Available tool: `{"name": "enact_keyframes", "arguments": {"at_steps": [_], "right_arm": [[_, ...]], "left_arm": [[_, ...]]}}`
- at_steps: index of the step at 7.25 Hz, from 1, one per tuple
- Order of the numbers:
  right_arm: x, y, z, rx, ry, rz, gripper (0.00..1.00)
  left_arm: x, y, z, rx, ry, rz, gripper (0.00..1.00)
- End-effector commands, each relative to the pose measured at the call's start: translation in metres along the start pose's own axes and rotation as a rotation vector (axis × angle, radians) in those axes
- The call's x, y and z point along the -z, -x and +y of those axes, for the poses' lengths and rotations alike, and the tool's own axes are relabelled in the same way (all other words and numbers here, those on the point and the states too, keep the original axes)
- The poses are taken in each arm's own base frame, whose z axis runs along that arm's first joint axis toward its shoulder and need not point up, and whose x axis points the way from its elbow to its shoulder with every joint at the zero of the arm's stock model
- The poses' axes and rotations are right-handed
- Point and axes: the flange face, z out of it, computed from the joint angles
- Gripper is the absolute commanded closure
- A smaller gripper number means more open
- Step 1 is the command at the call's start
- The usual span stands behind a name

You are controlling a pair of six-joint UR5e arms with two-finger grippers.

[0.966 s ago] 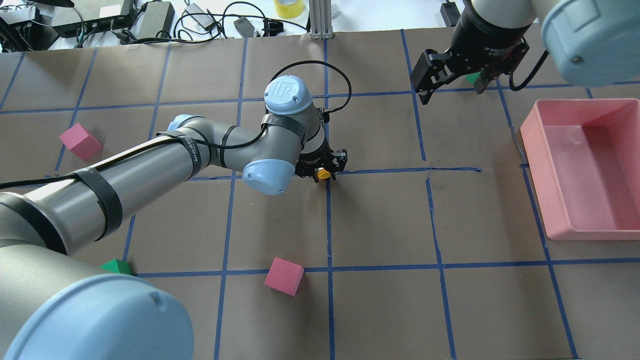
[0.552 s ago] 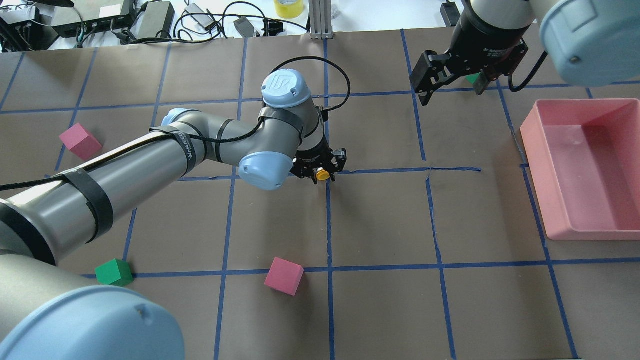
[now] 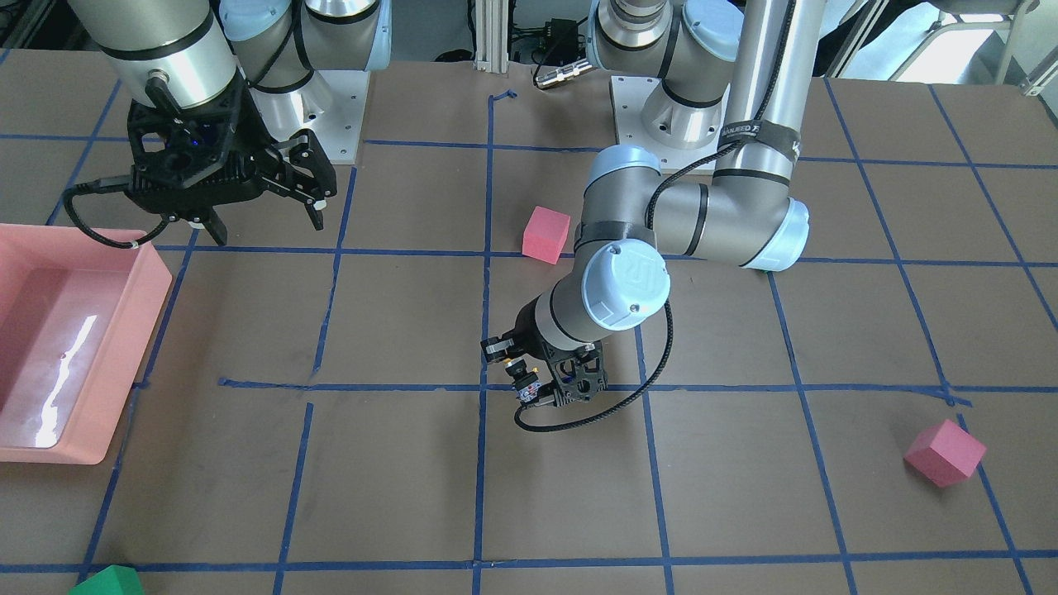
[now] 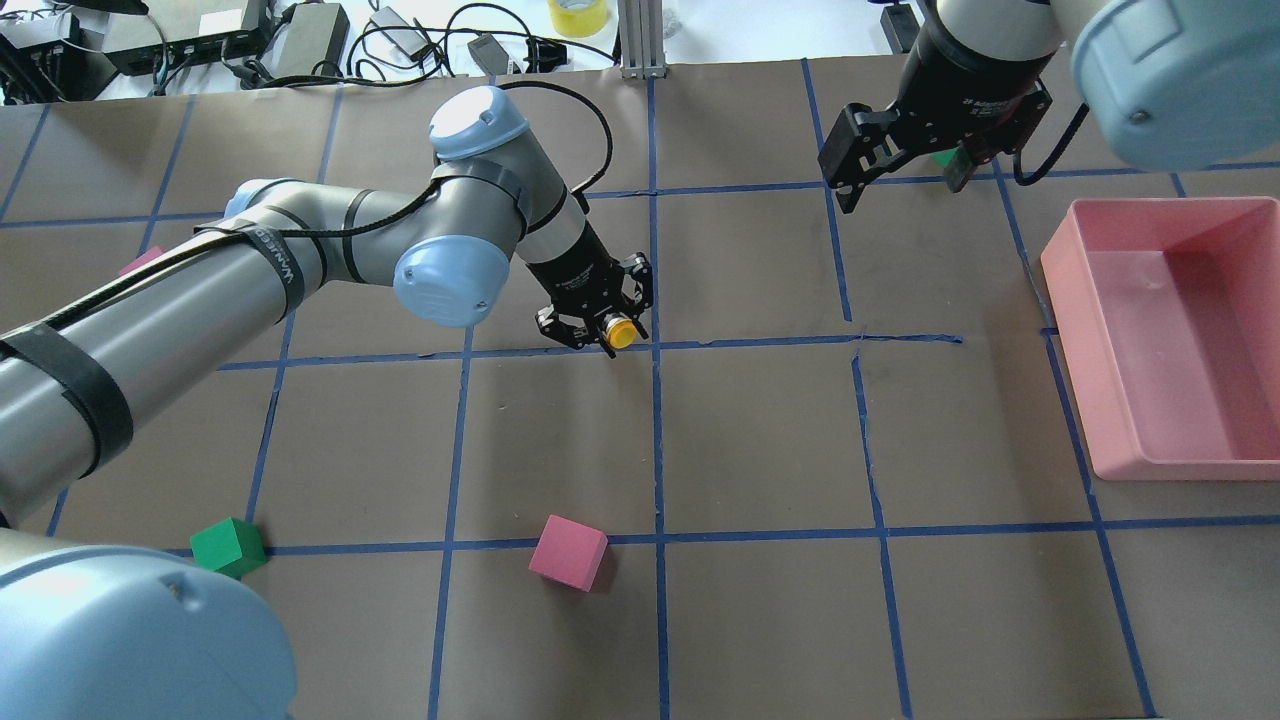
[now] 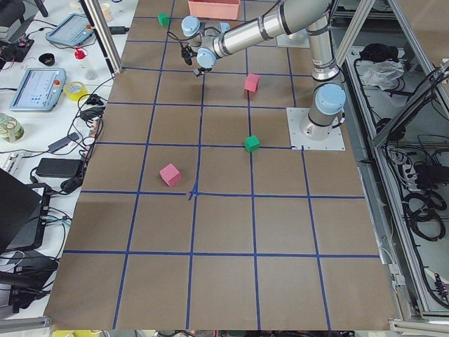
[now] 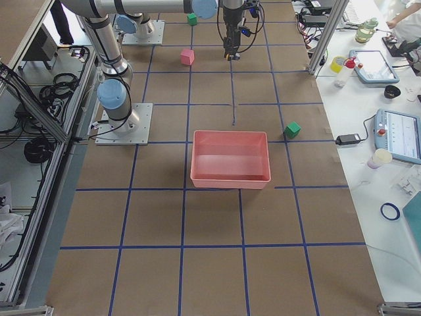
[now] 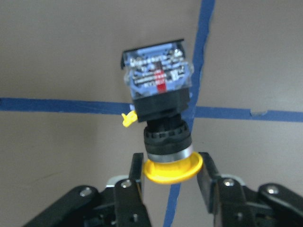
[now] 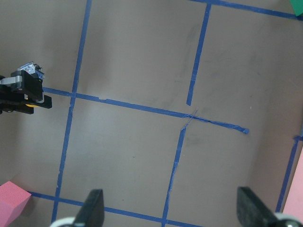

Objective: Align button upright
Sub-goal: 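Rotate the held button with the left gripper to stand cap-up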

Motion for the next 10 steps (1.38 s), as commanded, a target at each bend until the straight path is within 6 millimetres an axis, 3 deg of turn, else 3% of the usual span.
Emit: {"name": "enact_keyframes", "arguments": {"at_steps": [1, 4, 6, 10], "right_arm": [[0.0, 0.0, 0.0, 0.002, -0.001, 0.002, 0.0], [-0.006, -0.001, -0.003, 0.0, 0.009, 0.003, 0.0], [-0.011, -0.001, -0.001, -0.011, 0.042, -0.005, 0.0], [-0.011, -0.002, 0.0, -0.002, 0.048, -0.003, 0.0]], "left_arm": [[0.013, -0.005, -0.004, 0.322, 0.214, 0.219, 1.0], [-0.011, 0.021, -0.007, 0.437, 0.47, 0.404, 1.0], [-0.028, 0.059, -0.015, 0.405, 0.574, 0.566, 1.0], [-0.061, 0.084, -0.037, 0.413, 0.612, 0.607, 1.0]]}}
